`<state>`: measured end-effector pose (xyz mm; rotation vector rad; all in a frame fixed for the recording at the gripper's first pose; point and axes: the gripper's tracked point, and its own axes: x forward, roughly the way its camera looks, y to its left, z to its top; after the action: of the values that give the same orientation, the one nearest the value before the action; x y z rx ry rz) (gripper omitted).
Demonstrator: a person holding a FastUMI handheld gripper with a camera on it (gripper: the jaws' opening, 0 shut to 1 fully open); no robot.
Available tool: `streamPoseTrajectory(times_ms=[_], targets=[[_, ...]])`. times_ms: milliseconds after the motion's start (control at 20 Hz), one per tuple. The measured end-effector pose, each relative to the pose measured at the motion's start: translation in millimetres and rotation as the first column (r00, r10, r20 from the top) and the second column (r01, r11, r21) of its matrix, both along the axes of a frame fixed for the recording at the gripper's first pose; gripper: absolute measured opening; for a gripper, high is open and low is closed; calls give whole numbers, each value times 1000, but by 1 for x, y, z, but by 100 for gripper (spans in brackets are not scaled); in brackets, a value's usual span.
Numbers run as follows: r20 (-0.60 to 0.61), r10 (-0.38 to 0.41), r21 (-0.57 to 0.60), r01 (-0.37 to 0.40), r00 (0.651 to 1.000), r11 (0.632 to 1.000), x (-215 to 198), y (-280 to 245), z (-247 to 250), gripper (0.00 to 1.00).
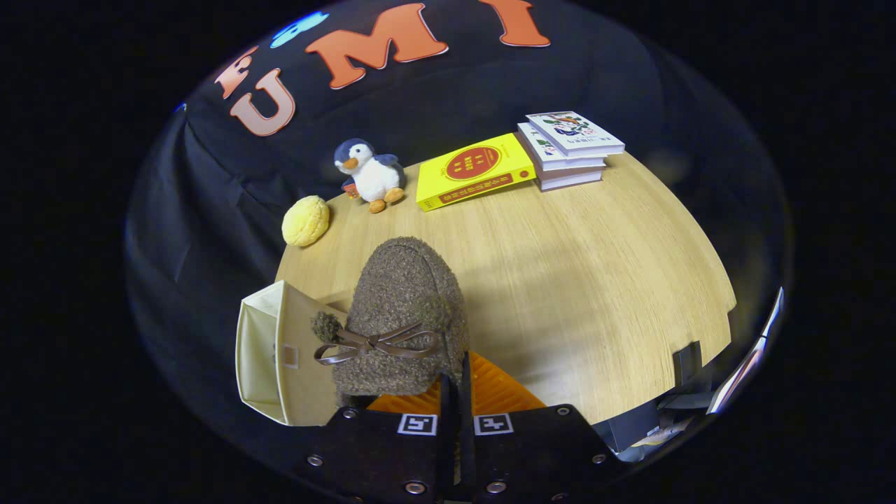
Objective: Open the storage box then place both shoes into the box .Put the left shoe in first, then the right shoe, with the right side of both shoes facing outward in a uniform manner.
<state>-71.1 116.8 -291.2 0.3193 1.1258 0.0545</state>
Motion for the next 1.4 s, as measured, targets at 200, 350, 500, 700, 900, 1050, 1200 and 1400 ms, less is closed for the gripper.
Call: streamPoseTrajectory(times_ms=[200, 350, 500, 700, 900, 1050, 1200, 1400], targets=[[26, 74, 35, -74, 997, 997, 7, 66, 22, 5], [8, 126, 26, -126, 992, 992, 6, 108, 26, 5], [17, 173, 44, -174, 985, 984, 8, 156, 37, 5], [31, 241, 80, -242, 970, 967, 8, 220, 49, 5], [22, 273, 63, -274, 962, 960, 8, 263, 34, 5], [1, 277, 36, -276, 961, 960, 8, 281, 15, 5], [-22, 270, -4, -270, 963, 963, 8, 288, -4, 6], [-30, 271, -130, -272, 962, 953, 8, 277, -19, 11]])
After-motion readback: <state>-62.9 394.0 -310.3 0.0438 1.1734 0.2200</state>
